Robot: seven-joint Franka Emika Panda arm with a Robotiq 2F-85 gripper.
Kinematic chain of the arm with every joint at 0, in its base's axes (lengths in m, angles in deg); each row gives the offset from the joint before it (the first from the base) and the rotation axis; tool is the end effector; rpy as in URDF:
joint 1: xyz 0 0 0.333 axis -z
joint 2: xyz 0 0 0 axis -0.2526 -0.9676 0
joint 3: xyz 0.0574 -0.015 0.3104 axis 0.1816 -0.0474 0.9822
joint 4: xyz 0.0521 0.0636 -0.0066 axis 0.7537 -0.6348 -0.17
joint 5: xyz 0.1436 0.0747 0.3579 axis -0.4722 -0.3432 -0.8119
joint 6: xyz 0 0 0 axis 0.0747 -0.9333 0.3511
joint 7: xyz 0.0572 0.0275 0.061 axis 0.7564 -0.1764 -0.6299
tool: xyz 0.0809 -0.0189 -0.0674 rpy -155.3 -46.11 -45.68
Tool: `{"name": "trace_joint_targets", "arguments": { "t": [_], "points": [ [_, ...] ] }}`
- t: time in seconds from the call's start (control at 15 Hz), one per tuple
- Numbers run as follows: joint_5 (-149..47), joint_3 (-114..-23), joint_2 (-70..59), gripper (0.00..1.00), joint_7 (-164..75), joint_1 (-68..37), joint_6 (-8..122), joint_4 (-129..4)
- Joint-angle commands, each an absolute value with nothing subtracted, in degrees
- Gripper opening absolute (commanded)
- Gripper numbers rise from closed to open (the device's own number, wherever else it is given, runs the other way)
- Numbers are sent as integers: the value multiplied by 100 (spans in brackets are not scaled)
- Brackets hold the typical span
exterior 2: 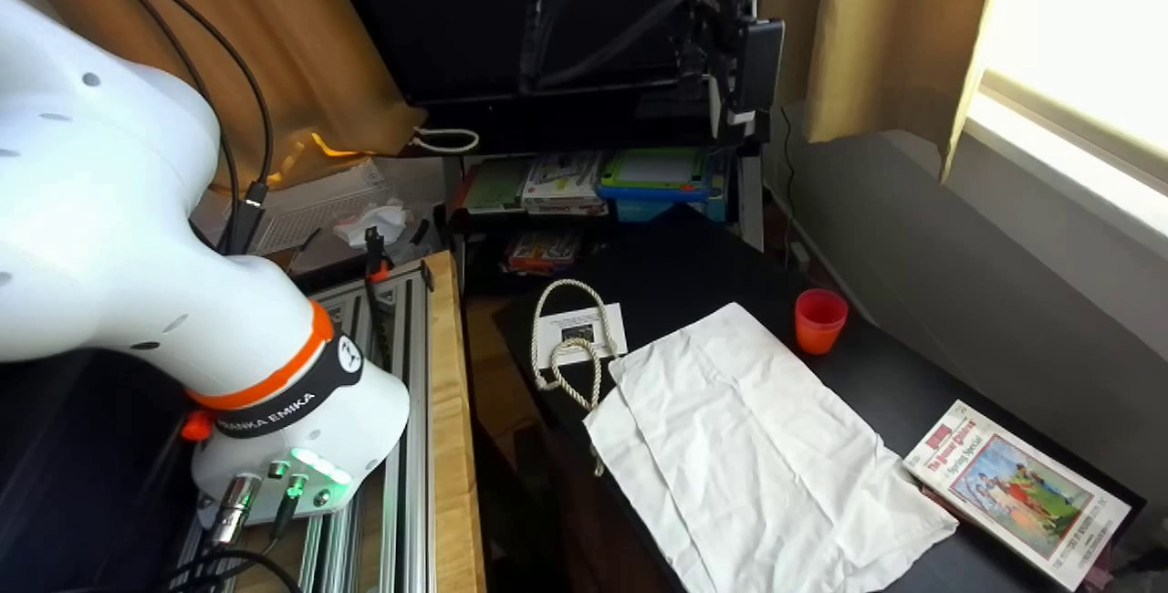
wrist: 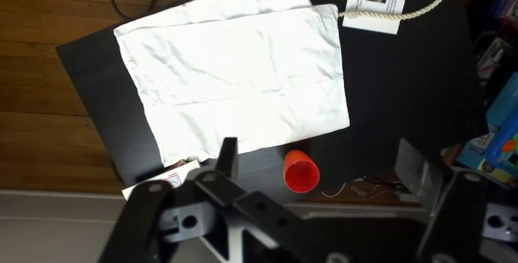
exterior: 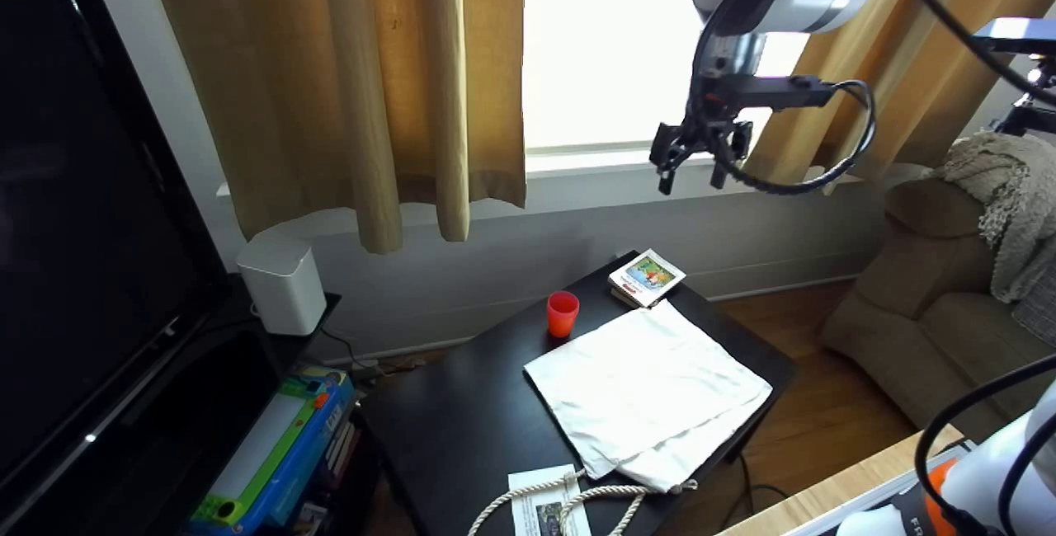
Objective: Fold the towel on the table
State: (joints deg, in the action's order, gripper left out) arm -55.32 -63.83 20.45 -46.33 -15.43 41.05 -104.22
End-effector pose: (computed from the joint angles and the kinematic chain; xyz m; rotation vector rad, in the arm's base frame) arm 0.4682 0.0167 0.3936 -3.1233 0.0361 0.1599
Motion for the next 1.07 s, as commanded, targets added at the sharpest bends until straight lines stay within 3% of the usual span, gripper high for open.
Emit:
{"name": "trace_joint_targets", "arguments": {
  "t": [0.0, 0.2, 0.27, 0.67, 1.0],
  "points": [
    [-5192, -5913, 1054, 100, -3047, -1689, 5390, -10378],
    [-4540, -5841, 122, 100, -1691, -1932, 6460, -10214],
    [-4980, -5914, 650, 100, -2411, -1909, 6092, -10399],
    [-4743, -5994, 53, 100, -1896, -2078, 6487, -10173],
    [-4838, -6025, -1289, 100, -1048, -2528, 6636, -9780]
  ]
}}
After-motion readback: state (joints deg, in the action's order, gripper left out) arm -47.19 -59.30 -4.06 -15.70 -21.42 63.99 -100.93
